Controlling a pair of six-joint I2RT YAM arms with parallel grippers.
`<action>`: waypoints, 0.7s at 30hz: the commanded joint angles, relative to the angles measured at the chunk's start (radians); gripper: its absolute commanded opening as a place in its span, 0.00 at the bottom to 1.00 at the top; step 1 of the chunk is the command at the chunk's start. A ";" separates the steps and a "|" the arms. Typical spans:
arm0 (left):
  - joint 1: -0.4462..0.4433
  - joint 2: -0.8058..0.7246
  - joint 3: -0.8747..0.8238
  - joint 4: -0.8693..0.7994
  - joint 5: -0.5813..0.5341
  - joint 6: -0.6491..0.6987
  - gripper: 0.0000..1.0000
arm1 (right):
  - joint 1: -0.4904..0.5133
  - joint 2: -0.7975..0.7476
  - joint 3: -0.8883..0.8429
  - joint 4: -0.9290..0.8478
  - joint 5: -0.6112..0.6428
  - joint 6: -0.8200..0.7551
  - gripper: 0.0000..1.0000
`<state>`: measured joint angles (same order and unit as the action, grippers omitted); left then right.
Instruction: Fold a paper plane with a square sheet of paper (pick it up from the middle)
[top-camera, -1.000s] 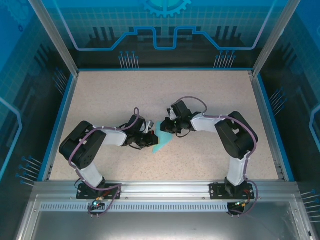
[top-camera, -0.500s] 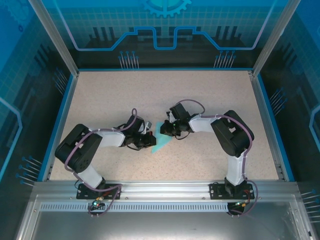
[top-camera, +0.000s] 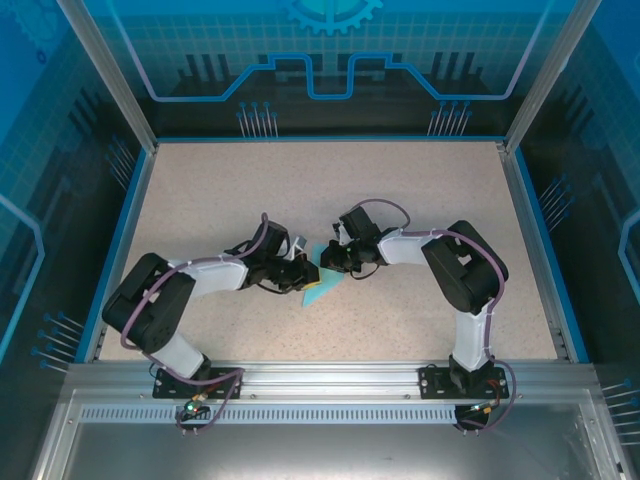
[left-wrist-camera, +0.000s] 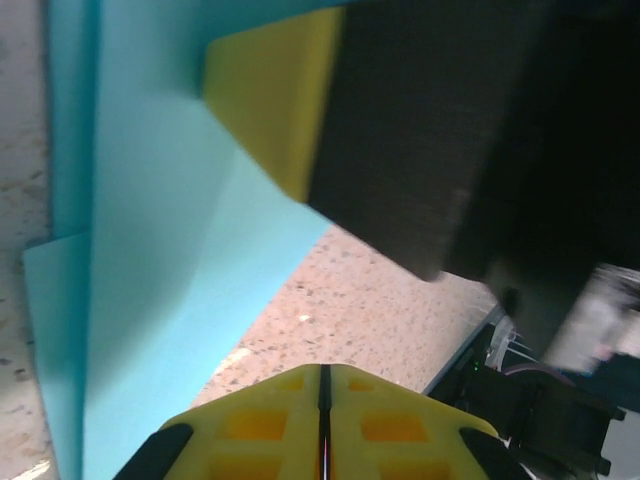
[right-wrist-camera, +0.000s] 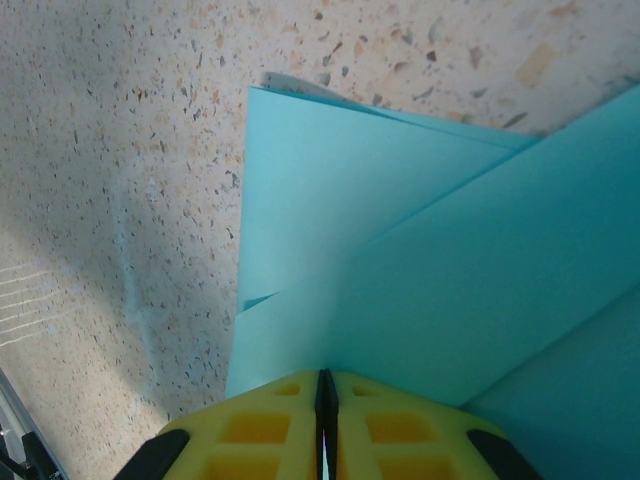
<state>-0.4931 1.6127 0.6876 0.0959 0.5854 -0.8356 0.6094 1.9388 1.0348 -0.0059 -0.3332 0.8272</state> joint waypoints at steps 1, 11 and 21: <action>0.007 0.044 -0.012 0.011 0.033 -0.040 0.11 | 0.007 0.044 -0.029 -0.056 0.061 -0.007 0.12; 0.006 0.069 -0.083 -0.089 0.004 0.027 0.10 | 0.005 0.044 -0.033 -0.060 0.064 -0.007 0.11; 0.006 -0.025 -0.176 -0.140 -0.038 0.056 0.09 | 0.006 0.037 -0.037 -0.065 0.072 -0.008 0.11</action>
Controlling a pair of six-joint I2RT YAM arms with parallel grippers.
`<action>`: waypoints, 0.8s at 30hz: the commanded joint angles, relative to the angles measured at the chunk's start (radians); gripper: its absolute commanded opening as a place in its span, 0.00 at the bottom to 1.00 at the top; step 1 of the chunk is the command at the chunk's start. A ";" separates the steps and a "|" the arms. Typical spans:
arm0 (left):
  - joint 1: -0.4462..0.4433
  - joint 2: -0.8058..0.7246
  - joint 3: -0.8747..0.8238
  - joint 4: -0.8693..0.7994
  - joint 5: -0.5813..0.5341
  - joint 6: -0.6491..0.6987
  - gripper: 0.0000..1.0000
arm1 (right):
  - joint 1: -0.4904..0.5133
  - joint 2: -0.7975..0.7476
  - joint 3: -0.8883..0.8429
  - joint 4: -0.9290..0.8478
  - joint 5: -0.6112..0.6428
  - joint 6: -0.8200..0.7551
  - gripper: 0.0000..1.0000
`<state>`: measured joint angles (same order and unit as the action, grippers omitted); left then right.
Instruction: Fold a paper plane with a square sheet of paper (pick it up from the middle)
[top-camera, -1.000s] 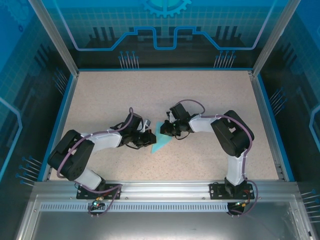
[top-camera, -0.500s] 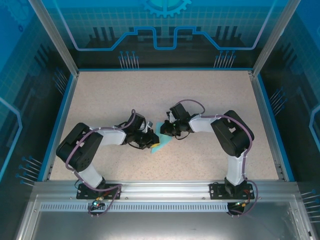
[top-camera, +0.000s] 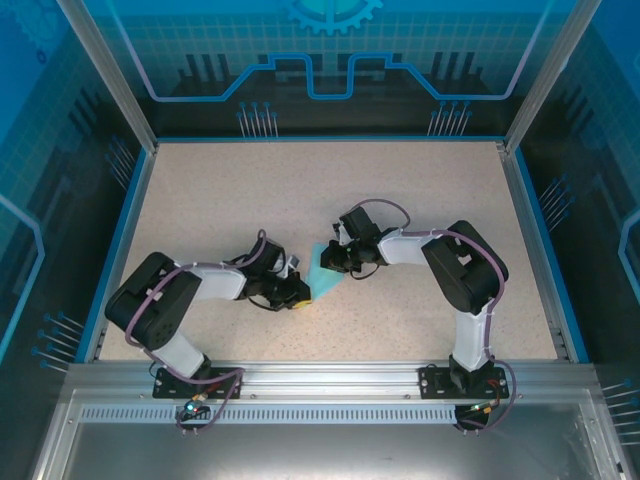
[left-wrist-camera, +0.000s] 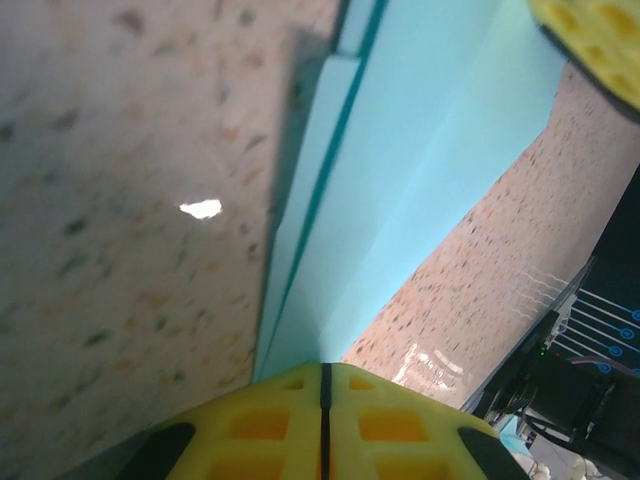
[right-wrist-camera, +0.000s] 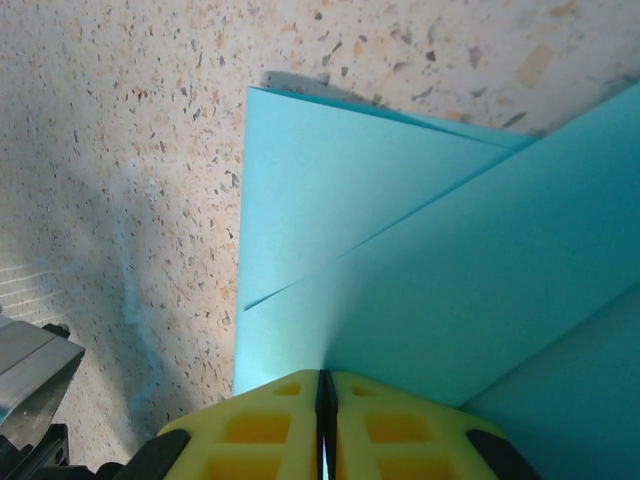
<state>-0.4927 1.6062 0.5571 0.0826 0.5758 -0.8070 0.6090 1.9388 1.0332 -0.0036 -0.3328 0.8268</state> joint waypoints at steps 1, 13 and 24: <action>0.006 -0.028 -0.053 -0.129 -0.026 0.030 0.09 | 0.006 0.037 -0.037 -0.067 0.072 -0.006 0.11; 0.005 -0.216 -0.034 -0.220 -0.037 0.069 0.10 | 0.006 0.036 -0.035 -0.059 0.065 -0.004 0.12; 0.005 -0.090 0.159 -0.128 -0.073 0.095 0.10 | 0.006 0.034 -0.030 -0.049 0.052 0.006 0.12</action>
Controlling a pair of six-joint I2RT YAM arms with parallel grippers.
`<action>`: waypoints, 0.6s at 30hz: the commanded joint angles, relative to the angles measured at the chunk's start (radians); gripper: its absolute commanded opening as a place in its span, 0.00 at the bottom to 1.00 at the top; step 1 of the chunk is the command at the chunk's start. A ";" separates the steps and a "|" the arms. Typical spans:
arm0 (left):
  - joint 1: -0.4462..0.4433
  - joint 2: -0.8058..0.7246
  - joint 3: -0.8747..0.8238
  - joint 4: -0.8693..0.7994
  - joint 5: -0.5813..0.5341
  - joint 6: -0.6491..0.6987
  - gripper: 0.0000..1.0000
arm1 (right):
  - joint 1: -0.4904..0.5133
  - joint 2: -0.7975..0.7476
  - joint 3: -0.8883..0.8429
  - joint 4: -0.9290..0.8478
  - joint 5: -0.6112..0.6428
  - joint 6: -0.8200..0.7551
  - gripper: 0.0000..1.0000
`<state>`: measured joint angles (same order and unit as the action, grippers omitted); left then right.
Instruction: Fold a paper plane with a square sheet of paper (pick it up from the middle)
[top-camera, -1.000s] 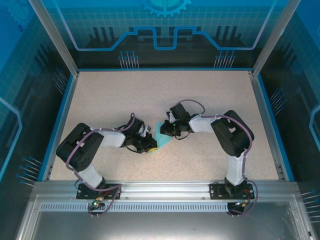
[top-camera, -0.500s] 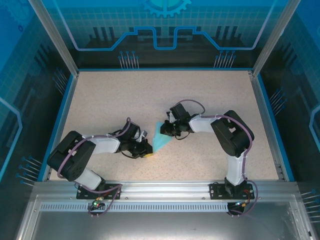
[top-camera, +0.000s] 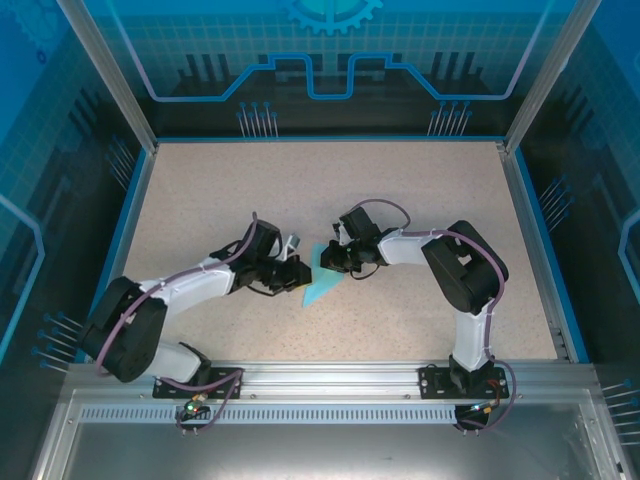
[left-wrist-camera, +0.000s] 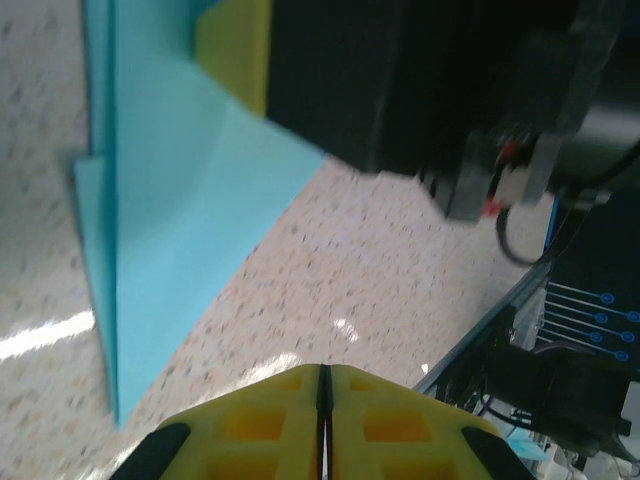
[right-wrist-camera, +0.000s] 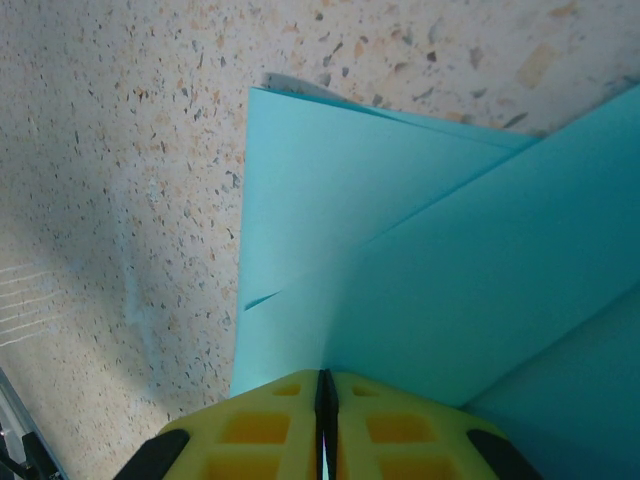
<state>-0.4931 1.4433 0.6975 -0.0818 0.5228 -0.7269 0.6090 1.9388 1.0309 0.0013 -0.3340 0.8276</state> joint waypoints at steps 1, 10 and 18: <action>0.005 0.099 0.022 0.057 -0.019 0.004 0.09 | 0.005 0.033 -0.029 -0.053 0.053 0.005 0.12; 0.006 0.190 0.003 -0.021 -0.038 0.057 0.07 | 0.006 0.000 0.005 -0.073 0.019 -0.031 0.12; 0.005 0.245 -0.039 -0.033 -0.090 0.097 0.05 | 0.026 -0.105 0.012 -0.078 0.027 -0.055 0.13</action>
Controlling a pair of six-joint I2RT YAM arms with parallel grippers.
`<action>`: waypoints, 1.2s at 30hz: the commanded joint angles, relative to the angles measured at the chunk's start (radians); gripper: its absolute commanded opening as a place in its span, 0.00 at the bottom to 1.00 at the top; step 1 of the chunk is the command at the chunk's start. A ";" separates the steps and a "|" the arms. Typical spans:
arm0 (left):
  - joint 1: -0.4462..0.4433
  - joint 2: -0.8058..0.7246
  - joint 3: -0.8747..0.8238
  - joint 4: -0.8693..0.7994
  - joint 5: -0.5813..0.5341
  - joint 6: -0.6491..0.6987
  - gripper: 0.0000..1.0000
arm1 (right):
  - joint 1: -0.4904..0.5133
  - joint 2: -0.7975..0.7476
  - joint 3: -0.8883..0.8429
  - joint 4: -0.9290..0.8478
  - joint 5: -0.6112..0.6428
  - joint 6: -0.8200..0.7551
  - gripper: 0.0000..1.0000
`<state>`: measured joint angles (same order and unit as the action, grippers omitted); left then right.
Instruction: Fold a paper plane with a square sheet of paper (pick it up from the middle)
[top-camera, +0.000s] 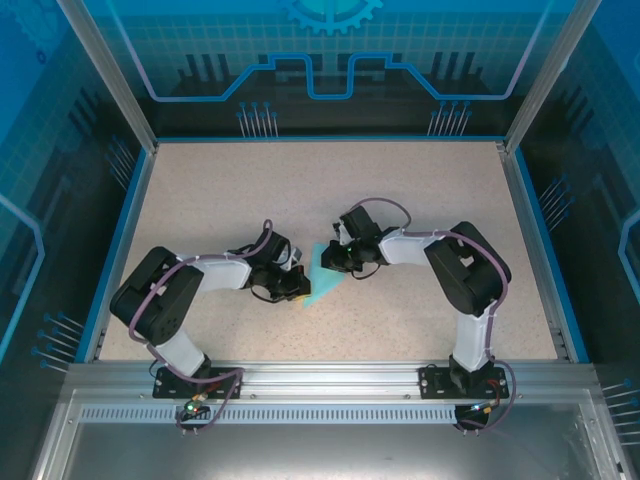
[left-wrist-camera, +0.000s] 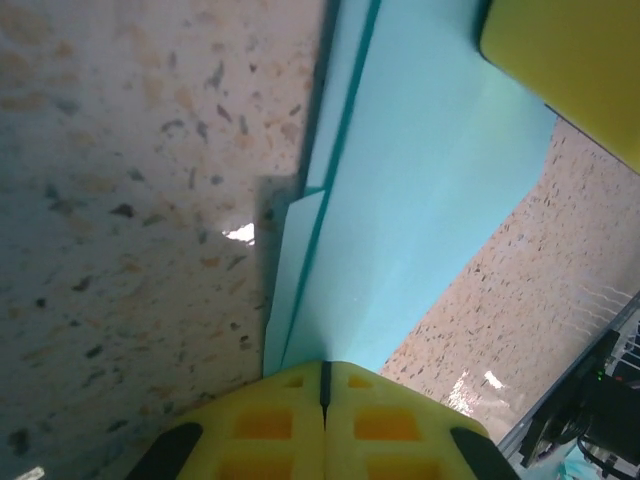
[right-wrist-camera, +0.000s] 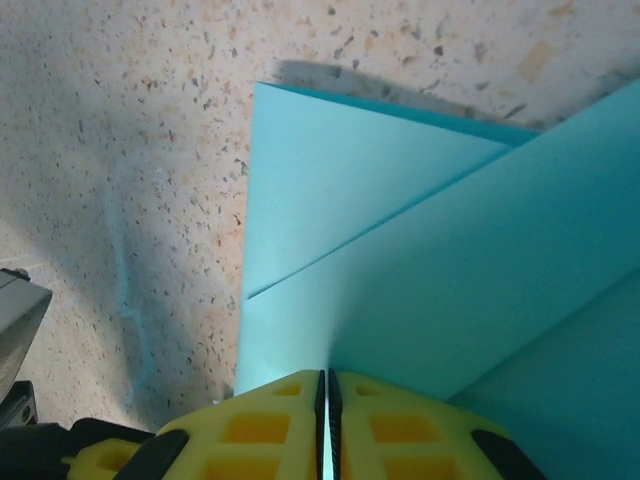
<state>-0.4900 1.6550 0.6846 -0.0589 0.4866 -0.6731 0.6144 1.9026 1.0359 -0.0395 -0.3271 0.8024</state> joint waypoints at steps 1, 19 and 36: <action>0.002 0.037 -0.028 -0.060 -0.061 0.047 0.04 | 0.023 -0.080 0.008 -0.041 0.018 -0.032 0.13; 0.002 0.023 -0.046 -0.045 -0.084 0.028 0.03 | 0.113 -0.009 -0.080 0.069 0.016 0.053 0.13; 0.002 0.024 -0.051 -0.045 -0.089 0.029 0.02 | 0.126 -0.078 -0.082 0.085 -0.013 0.066 0.13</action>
<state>-0.4892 1.6524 0.6720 -0.0383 0.4835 -0.6514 0.7208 1.8641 0.9653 0.0204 -0.3096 0.8574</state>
